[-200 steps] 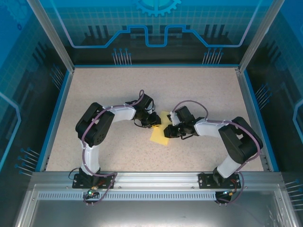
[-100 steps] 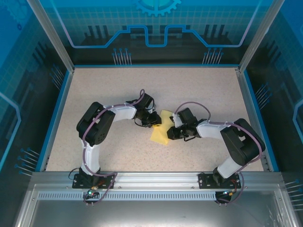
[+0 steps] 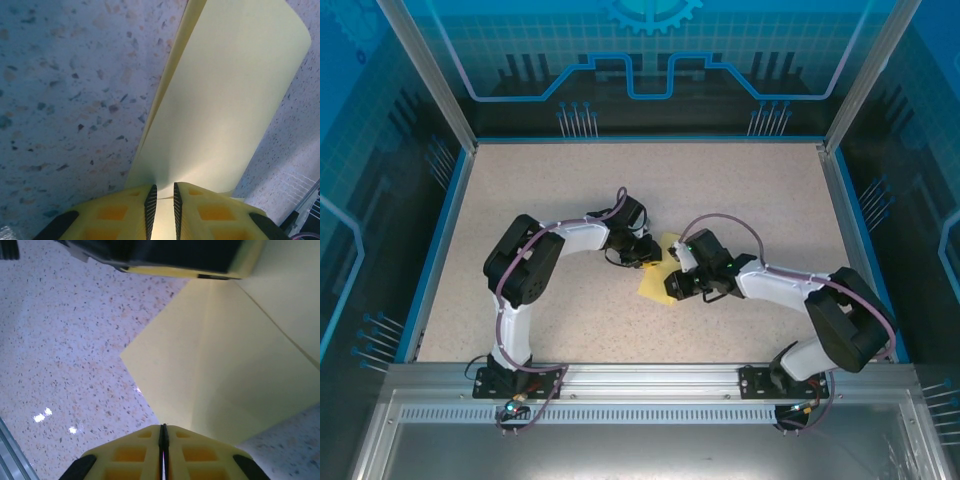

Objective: Fold a paper plane with a square sheet of paper (pick it up from the middle)
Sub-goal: Fold the triangle a second time at the center of the table.

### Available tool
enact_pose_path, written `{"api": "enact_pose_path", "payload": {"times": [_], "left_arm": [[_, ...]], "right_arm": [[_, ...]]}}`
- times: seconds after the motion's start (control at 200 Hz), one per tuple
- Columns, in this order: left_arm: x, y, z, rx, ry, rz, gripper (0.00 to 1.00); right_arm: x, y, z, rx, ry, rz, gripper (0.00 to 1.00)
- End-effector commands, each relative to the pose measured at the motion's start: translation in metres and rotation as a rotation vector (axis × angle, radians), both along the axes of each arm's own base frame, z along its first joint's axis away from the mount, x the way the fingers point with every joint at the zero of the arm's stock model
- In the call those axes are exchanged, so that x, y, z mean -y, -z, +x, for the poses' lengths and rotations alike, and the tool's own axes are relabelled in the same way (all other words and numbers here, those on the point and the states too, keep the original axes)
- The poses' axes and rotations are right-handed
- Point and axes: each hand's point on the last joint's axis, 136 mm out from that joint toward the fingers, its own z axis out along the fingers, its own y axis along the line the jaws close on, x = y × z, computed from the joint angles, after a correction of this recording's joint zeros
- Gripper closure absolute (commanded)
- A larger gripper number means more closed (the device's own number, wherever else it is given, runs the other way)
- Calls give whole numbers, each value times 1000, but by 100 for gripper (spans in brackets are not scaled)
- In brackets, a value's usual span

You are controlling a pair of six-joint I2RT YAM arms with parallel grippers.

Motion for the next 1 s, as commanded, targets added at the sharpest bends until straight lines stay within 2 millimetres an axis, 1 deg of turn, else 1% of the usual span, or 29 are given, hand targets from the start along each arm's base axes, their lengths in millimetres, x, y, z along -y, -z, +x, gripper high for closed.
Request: {"api": "enact_pose_path", "payload": {"times": [0.0, 0.11, 0.205, 0.33, 0.515, 0.7, 0.89, 0.995], "left_arm": [[-35, 50, -13, -85, -32, 168, 78], [-34, 48, -12, -85, -31, 158, 78], [-32, 45, -12, -82, -28, 150, 77], [-29, 37, -8, -68, -25, 132, 77], [-25, 23, 0, -39, -21, 122, 76], [-21, 14, 6, -25, -13, 116, 76], [-17, 0, 12, -1, -8, 104, 75], [-16, -7, 15, 13, -7, 98, 75]], "right_arm": [[-7, 15, -3, -37, -5, -23, 89], [-1, 30, -7, -65, -2, -64, 89], [6, 37, -12, -79, -1, -91, 89], [14, 45, -20, -104, 0, -112, 90], [20, 50, -32, -131, -7, -114, 90], [26, 57, -42, -158, -9, -129, 90], [30, 57, -49, -165, -9, -126, 91], [29, 58, -50, -169, -12, -112, 91]]}}
